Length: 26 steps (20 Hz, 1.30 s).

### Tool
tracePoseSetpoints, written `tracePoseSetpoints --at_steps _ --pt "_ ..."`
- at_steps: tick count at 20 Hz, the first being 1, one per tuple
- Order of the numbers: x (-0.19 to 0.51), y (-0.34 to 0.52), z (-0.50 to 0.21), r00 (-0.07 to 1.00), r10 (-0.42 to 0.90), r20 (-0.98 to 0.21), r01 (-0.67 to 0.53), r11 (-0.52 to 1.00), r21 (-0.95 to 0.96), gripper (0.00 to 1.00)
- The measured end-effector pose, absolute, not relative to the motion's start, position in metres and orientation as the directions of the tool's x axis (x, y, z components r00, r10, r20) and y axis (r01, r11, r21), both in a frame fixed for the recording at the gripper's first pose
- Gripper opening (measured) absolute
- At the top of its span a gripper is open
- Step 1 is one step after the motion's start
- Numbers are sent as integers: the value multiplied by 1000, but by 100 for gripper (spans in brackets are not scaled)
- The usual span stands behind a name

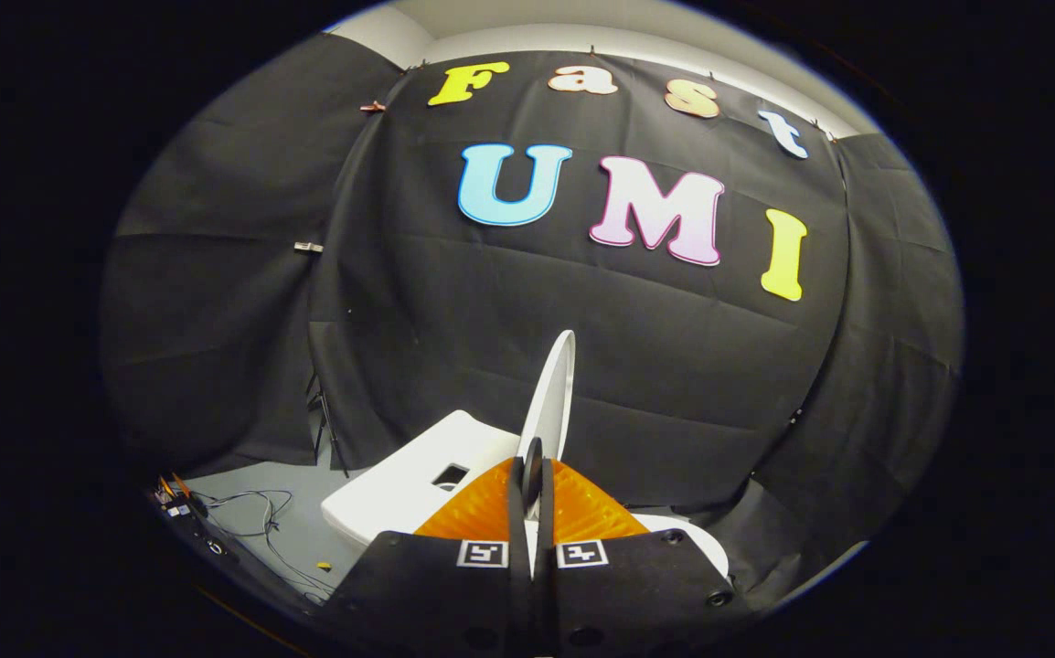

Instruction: Open the toilet lid.

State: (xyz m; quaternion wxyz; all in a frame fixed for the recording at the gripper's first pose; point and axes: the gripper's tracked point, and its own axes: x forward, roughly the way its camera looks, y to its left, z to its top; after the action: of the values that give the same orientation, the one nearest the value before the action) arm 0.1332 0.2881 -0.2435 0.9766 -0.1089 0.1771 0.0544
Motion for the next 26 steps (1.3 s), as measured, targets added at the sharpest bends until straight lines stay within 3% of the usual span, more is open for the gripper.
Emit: tracePoseSetpoints --at_steps 13,14,20,26 --pt "135 324 -251 924 162 -347 -243 949 -204 7" --pt "136 325 -253 921 173 -349 -250 950 -188 13" --pt "126 326 -220 928 227 -295 -282 946 -158 98" --pt "103 290 -159 940 256 -225 -282 955 -92 99"
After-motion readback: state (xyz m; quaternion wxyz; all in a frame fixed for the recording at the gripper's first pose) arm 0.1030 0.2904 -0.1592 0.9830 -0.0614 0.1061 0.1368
